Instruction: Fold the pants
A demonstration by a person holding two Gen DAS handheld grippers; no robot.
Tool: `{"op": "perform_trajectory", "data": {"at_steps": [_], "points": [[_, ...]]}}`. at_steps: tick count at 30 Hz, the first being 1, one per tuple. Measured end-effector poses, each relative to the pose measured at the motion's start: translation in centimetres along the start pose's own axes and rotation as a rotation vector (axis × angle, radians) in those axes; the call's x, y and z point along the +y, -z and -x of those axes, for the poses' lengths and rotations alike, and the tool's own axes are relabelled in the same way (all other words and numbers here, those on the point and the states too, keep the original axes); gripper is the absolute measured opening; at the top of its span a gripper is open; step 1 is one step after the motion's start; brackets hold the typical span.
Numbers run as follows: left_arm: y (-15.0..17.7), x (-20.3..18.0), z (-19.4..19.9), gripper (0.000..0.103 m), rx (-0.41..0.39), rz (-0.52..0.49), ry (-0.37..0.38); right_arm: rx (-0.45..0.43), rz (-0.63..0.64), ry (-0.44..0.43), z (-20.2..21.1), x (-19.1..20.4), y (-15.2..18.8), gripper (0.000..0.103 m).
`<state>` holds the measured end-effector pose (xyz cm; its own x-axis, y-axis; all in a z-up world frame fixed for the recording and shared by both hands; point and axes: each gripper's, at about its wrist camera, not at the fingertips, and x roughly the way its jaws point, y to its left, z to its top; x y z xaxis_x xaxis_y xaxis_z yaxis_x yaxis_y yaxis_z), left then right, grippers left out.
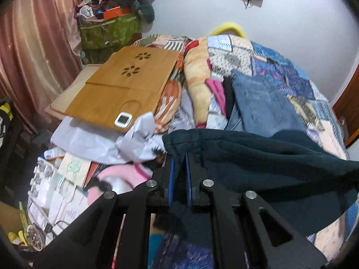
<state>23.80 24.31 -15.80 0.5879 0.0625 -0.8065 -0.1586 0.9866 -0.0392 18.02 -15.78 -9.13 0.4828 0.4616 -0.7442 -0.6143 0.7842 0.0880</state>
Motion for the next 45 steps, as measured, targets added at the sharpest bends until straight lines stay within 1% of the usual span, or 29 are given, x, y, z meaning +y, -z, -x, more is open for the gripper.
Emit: {"op": "perform_trajectory", "data": {"at_steps": [1,5,7,10,14,17,19,21,22,23,24,25,26,30,33,36,38,41,45], "points": [[0.5,0.1,0.0,0.010,0.002,-0.004,-0.008,0.006,-0.001,-0.001,-0.2,0.4,0.6,0.006],[3.4,0.9,-0.7,0.009,0.021,-0.023,-0.102,0.029,-0.007,-0.002,-0.9,1.4,2.3,0.006],[4.6,1.7,-1.5,0.009,0.056,-0.005,-0.090,0.044,-0.018,-0.006,-1.4,1.6,3.1,0.006],[6.4,2.6,-2.4,0.009,0.104,0.017,-0.096,0.063,-0.041,-0.010,-2.0,1.9,4.3,0.006],[7.6,2.8,-2.5,0.009,0.142,0.051,-0.064,0.050,-0.065,-0.020,-1.8,2.2,5.2,0.010],[7.5,2.0,-1.9,0.009,0.140,0.047,-0.062,0.046,-0.108,-0.041,-1.3,1.7,5.4,0.012],[7.1,1.4,-1.3,0.014,0.132,0.046,-0.054,0.047,-0.136,-0.056,-0.8,1.4,5.5,0.013],[6.5,0.6,-0.4,0.027,0.113,0.046,-0.044,0.043,-0.152,-0.060,-0.1,1.1,5.8,0.020],[6.1,0.0,0.2,0.031,0.091,0.042,-0.045,0.038,-0.158,-0.053,0.5,0.8,6.0,0.023],[5.8,-0.5,0.6,0.040,0.078,0.038,-0.048,0.033,-0.162,-0.045,0.9,0.6,6.2,0.027],[5.5,-1.0,0.9,0.050,0.068,0.033,-0.051,0.023,-0.169,-0.030,1.6,0.1,6.5,0.033],[5.1,-1.6,1.3,0.054,0.055,0.028,-0.048,0.012,-0.180,-0.008,2.3,-0.5,6.8,0.036],[4.7,-2.4,1.8,0.060,0.038,0.023,-0.035,0.003,-0.192,0.009,2.8,-1.0,7.0,0.042],[3.4,-5.0,2.7,0.073,0.012,0.006,-0.002,-0.041,-0.276,0.084,5.9,-4.2,8.4,0.053],[2.7,-7.2,2.9,0.078,0.006,-0.014,0.024,-0.078,-0.363,0.169,8.5,-7.1,9.9,0.060],[2.1,-9.6,2.9,0.086,0.013,-0.032,0.055,-0.109,-0.418,0.228,11.0,-9.5,11.4,0.060],[1.8,-11.5,2.8,0.087,0.017,-0.047,0.076,-0.128,-0.463,0.274,12.8,-11.1,12.6,0.060],[1.7,-14.6,2.5,0.091,0.024,-0.085,0.115,-0.147,-0.536,0.341,15.3,-13.3,14.8,0.064],[1.4,-18.0,1.8,0.092,0.042,-0.120,0.149,-0.148,-0.640,0.433,17.7,-16.1,18.1,0.069]]}}
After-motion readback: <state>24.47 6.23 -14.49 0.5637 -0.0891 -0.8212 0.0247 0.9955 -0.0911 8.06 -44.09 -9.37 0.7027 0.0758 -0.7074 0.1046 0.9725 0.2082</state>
